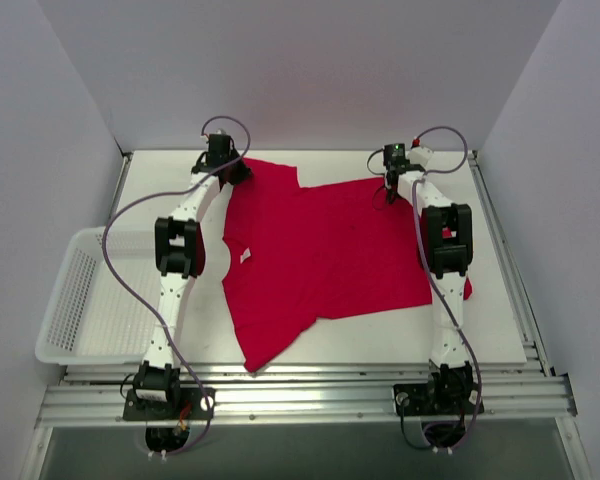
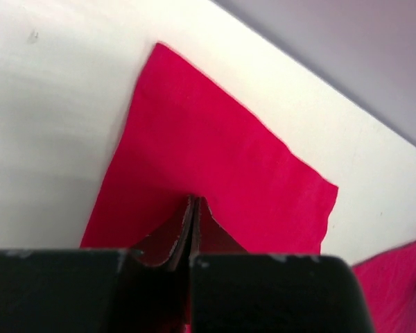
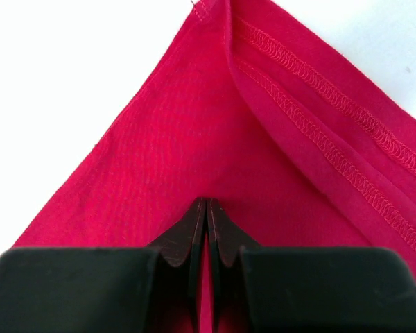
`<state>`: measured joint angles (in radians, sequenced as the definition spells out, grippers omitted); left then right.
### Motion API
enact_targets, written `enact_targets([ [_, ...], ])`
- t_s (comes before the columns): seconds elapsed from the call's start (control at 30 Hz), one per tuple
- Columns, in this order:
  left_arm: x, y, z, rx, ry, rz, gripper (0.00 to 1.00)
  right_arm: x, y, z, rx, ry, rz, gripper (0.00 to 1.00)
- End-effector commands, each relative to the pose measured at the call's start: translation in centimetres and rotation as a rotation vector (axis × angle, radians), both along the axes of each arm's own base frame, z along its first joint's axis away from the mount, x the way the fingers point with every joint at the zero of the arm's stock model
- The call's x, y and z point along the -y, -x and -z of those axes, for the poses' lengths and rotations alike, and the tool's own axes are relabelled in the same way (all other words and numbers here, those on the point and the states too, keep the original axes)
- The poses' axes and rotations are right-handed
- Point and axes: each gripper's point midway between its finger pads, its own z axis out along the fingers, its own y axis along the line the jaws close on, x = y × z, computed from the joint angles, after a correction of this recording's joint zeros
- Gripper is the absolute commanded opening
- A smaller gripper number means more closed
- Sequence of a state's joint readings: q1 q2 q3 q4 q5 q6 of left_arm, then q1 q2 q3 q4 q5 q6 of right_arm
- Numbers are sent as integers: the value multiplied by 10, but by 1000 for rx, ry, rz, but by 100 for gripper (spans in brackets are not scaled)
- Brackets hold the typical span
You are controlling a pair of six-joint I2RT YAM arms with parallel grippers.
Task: Fold and stack the t-shirts
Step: Flatten out the tshirt
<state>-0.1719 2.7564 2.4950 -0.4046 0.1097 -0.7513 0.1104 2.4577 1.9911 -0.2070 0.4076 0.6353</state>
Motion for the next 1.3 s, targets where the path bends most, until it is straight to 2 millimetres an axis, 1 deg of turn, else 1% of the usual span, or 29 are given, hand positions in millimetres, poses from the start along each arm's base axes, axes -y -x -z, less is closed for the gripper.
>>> enact_targets([
  [0.0, -6, -8, -4, -6, -20, 9, 2, -8, 20, 52, -143, -55, -30, 0],
  [0.1, -15, -24, -8, 55, 34, -9, 3, -9, 16, 54, -137, -68, -33, 0],
  [0.13, -19, -28, -18, 83, 45, -17, 4, -9, 15, 55, -137, -70, -33, 0],
  [0.2, -28, -36, -20, 123, 51, -30, 7, -9, 11, 52, -124, -73, -34, 0],
  [0.3, -33, -49, -40, 206, 75, -22, 15, -7, 8, 50, -108, -74, -28, 0],
  [0.33, -35, -54, -46, 239, 79, -25, 25, -8, 7, 49, -104, -78, -25, 0],
  [0.43, -41, -66, -72, 330, 96, -42, 34, -11, 6, 49, -87, -100, -23, 0],
  [0.5, -47, -71, -84, 373, 92, -54, 46, -13, 8, 48, -85, -114, -25, 0],
  [0.53, -48, -75, -95, 413, 96, -56, 50, -13, 9, 48, -84, -118, -23, 9],
  [0.57, -50, -77, -99, 429, 107, -65, 58, -15, 9, 40, -70, -121, -26, 22],
  [0.6, -51, -78, -103, 441, 113, -72, 60, -13, 16, 45, -77, -120, -15, 60],
  [0.63, -53, -80, -107, 456, 119, -75, 61, -12, 16, 30, -47, -117, -11, 72],
  [0.67, -52, -80, -109, 459, 122, -74, 60, -12, 15, 24, -15, -115, -9, 78],
  [0.7, -50, -78, -112, 455, 126, -63, 55, -9, 26, 31, -35, -109, 0, 80],
  [0.73, -47, -73, -120, 447, 129, -44, 49, -7, 27, 17, -11, -100, 7, 80],
  [0.77, -44, -68, -125, 445, 115, -21, 36, -6, 27, 12, 4, -96, 10, 80],
  [0.8, -46, -58, -187, 525, 106, -26, 34, -6, 31, 12, -4, -87, 10, 80],
  [0.83, -46, -51, -202, 541, 87, -36, 33, -6, 32, 0, 11, -68, 13, 80],
  [0.87, -50, -36, -160, 454, 55, -53, 33, -5, 34, -4, 11, -59, 16, 80],
  [0.9, -57, -18, -234, 589, 50, -87, 34, -4, 36, -7, 11, -49, 17, 80],
  [0.93, -60, -6, -234, 576, 40, -99, 35, -5, 39, -14, 19, -43, 15, 80],
  [0.97, -61, 12, -206, 504, 12, -99, 36, -6, 41, -19, 24, -37, 17, 80],
  [1.0, -63, 30, -230, 509, -1, -105, 37, -7, 44, -22, 28, -35, 16, 80],
  [1.07, -55, 50, -222, 451, -26, -81, 33, -13, 50, -37, 50, -43, 9, 80],
  [1.1, -52, 63, -210, 405, -39, -65, 28, -15, 53, -41, 56, -42, 6, 81],
  [1.13, -48, 73, -195, 352, -58, -49, 19, -18, 56, -59, 86, -44, 1, 81],
  [1.17, -44, 80, -185, 325, -70, -40, 16, -18, 63, -60, 84, -33, 8, 81],
  [1.2, -34, 91, -165, 283, -79, -17, 15, -24, 67, -66, 93, -29, -2, 81],
  [1.27, -25, 100, -140, 230, -84, 3, 11, -26, 79, -87, 122, -7, 2, 82],
])
